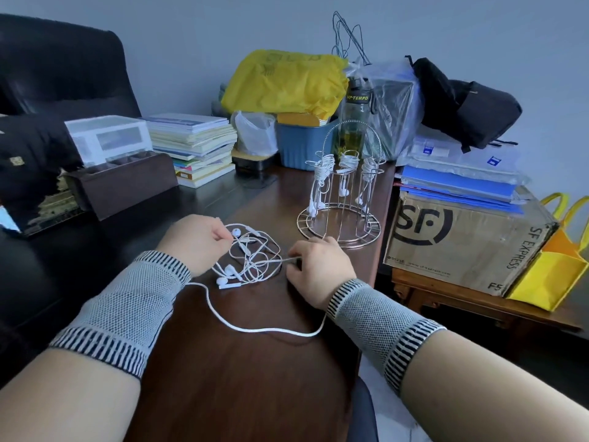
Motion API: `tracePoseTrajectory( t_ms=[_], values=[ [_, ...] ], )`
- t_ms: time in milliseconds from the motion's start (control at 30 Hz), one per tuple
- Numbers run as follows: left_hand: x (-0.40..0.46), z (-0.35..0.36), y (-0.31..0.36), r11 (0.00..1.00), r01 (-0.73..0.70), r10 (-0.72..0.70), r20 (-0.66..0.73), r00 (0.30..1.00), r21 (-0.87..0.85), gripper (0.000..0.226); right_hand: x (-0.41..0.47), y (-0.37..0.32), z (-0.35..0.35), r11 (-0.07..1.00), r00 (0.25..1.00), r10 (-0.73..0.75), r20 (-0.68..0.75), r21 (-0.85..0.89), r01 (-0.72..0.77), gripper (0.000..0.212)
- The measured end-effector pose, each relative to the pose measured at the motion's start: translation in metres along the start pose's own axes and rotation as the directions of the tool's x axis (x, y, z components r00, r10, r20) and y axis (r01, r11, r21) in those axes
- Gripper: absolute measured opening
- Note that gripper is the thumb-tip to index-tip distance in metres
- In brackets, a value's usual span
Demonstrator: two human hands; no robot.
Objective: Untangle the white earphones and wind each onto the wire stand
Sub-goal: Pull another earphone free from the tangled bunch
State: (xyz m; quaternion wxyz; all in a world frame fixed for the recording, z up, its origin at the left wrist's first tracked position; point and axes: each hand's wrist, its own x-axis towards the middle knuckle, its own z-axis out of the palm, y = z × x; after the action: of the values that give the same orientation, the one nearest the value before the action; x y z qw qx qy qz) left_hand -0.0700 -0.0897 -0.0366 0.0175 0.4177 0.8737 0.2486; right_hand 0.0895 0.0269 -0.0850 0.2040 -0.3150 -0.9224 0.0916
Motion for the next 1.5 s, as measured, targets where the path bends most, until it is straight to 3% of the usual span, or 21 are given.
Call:
tracePoseTrajectory(
  t_ms=[233, 400, 533, 633, 700, 1033, 1200, 1300, 1433, 1500],
  values=[
    [0.001, -0.011, -0.004, 1.0, 0.014, -0.015, 0.085, 0.996, 0.005, 0.01, 0.002, 0.008, -0.004, 0.99, 0.99, 0.144, -0.01, 0.013, -0.143, 0.024],
    [-0.005, -0.012, -0.001, 0.996, -0.08, 0.06, 0.325, 0.944, 0.048, 0.01, -0.001, 0.004, -0.004, 0.999, 0.999, -0.052, 0.003, 0.008, 0.052, 0.024],
    [-0.007, -0.003, 0.003, 0.99, -0.133, 0.101, 0.409, 0.907, 0.052, 0.015, 0.0, 0.007, -0.009, 0.983, 0.994, 0.101, -0.046, 0.155, -0.093, 0.029],
    [-0.008, 0.001, 0.006, 0.984, -0.161, 0.113, 0.414, 0.903, 0.083, 0.016, 0.002, 0.012, -0.014, 0.9, 0.939, 0.323, -0.12, 0.344, -0.266, 0.03],
    [-0.008, 0.002, 0.007, 0.979, -0.172, 0.117, 0.392, 0.912, 0.109, 0.014, 0.003, 0.014, -0.016, 0.865, 0.912, 0.39, -0.128, 0.392, -0.314, 0.027],
    [-0.01, 0.005, 0.013, 0.948, -0.251, 0.158, 0.394, 0.905, 0.195, 0.003, 0.001, 0.012, -0.015, 0.878, 0.952, 0.303, -0.048, 0.402, -0.259, 0.022],
    [-0.011, 0.007, 0.015, 0.925, -0.27, 0.147, 0.403, 0.903, 0.267, 0.017, 0.0, 0.01, -0.014, 0.908, 0.958, 0.282, -0.059, 0.339, -0.246, 0.023],
    [-0.012, -0.002, 0.018, 0.949, -0.267, 0.192, 0.363, 0.912, 0.169, 0.024, 0.0, 0.01, -0.014, 0.907, 0.953, 0.295, -0.073, 0.333, -0.256, 0.024],
    [-0.008, -0.021, 0.019, 0.965, -0.256, 0.263, 0.19, 0.946, -0.062, 0.019, 0.001, 0.012, -0.014, 0.888, 0.94, 0.327, -0.094, 0.372, -0.271, 0.028],
    [-0.006, -0.025, 0.017, 0.932, -0.18, 0.242, 0.169, 0.955, -0.315, 0.018, 0.002, 0.013, -0.013, 0.871, 0.93, 0.353, -0.097, 0.397, -0.289, 0.031]
  ],
)
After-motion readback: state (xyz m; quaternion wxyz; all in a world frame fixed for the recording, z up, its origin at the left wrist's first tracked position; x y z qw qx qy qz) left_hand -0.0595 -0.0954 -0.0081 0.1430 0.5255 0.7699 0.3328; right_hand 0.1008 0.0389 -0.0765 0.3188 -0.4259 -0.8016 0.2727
